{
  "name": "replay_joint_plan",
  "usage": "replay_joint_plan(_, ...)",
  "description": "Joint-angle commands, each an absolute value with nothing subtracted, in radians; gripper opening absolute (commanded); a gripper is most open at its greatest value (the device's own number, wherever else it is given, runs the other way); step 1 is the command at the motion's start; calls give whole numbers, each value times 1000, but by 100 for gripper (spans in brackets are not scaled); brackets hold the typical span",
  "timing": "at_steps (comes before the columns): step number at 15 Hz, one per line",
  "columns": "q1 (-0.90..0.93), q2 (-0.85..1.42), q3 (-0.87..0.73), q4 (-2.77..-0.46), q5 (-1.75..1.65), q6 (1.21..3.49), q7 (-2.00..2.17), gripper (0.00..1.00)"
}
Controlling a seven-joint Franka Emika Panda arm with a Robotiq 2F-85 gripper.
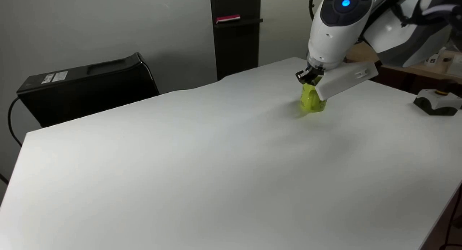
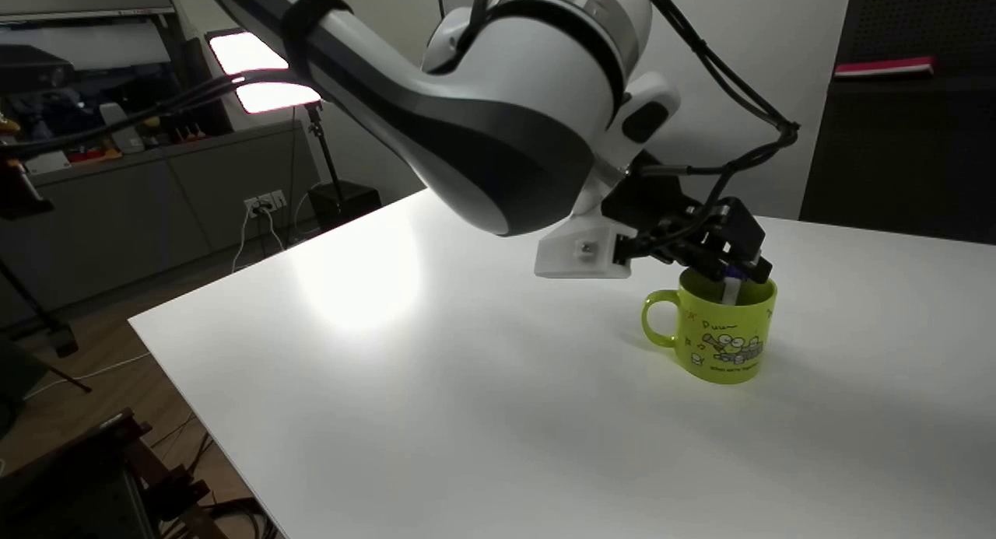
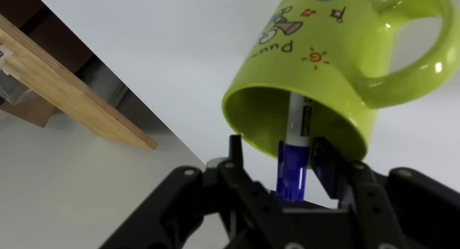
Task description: Pick the marker and put it in the cup
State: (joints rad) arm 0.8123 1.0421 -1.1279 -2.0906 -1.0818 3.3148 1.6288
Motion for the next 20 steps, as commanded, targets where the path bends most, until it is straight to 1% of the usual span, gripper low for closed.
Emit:
replay_joint_plan(1,805,1020,-1118,-2098,-1088,3277,1618,85)
replay_joint_plan(2,803,1012,-1116,-2097,-1088,3266,1614,93)
replay_joint_plan(3,800,1000,-1113,-2096,-1090,3251,1608,98)
replay_joint_plan(4,798,992,-1111,-2095,-1090,3241,1603,100)
replay_joint_plan(12,794,876,-1077,-2095,-1081,3134,1527,100)
replay_joint_plan(20,765,697,-971,-2113,-1054,3070,1361,100)
